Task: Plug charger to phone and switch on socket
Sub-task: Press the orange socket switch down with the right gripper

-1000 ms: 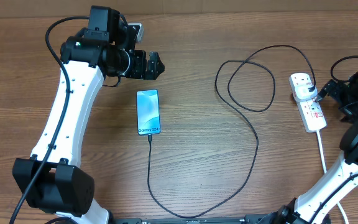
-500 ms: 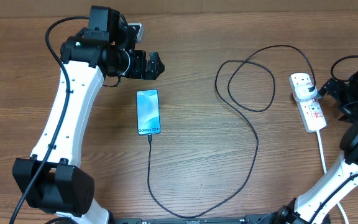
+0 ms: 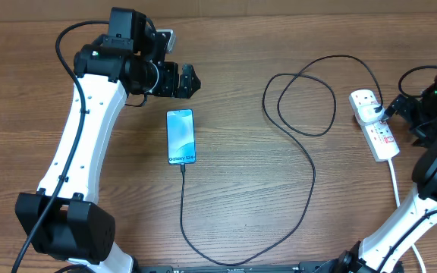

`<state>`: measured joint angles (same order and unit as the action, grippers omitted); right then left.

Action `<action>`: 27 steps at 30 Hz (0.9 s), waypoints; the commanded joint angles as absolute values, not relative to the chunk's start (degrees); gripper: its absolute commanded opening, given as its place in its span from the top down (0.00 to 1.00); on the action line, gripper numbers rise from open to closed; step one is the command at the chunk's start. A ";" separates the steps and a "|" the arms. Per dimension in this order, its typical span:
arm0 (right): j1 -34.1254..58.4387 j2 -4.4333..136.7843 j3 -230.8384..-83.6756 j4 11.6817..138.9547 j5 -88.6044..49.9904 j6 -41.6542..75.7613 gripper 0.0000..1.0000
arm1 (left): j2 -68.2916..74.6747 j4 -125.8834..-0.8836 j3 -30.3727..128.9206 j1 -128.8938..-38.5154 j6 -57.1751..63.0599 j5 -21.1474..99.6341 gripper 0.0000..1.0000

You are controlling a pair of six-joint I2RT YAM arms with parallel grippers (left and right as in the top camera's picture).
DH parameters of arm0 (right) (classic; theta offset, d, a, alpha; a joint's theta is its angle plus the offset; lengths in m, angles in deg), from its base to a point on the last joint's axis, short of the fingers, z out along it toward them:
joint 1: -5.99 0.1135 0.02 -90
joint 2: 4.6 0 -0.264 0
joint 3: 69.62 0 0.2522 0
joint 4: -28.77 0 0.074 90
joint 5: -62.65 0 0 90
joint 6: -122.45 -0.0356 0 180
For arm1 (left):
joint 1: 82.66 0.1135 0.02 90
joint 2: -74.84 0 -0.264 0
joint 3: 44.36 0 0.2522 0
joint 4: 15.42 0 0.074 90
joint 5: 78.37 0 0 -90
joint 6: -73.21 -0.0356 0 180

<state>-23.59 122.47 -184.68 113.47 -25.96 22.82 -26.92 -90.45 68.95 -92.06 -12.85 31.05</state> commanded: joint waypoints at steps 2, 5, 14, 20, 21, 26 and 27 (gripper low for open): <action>-22.13 123.39 -184.96 113.62 -24.94 22.21 0.01 | -25.36 -90.48 69.64 -92.44 -14.71 30.70 0.00; -22.13 123.43 -184.96 113.73 -24.96 22.19 0.00 | -25.36 -90.50 69.64 -92.44 -14.69 30.70 0.00; -22.13 123.43 -184.96 114.54 -24.94 22.23 0.00 | -25.36 -90.45 69.64 -92.44 -14.69 30.70 0.00; -22.13 123.43 -184.96 115.00 -24.94 22.43 0.00 | -25.36 -90.45 69.64 -92.44 -14.69 30.72 0.01; -22.13 123.43 -184.94 115.11 -24.96 22.45 0.00 | -25.36 -90.45 69.64 -92.44 -14.69 30.72 0.01; -22.13 123.43 -182.88 114.43 -26.55 22.45 0.00 | -25.36 -90.45 69.64 -92.44 -14.69 30.72 0.00; -22.13 123.43 -182.03 113.91 -26.88 22.45 0.00 | -25.36 -90.43 69.64 -92.44 -14.69 30.72 0.00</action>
<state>-23.57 122.47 -184.59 113.95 -26.16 21.99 -26.92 -90.48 68.95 -92.06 -12.98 31.05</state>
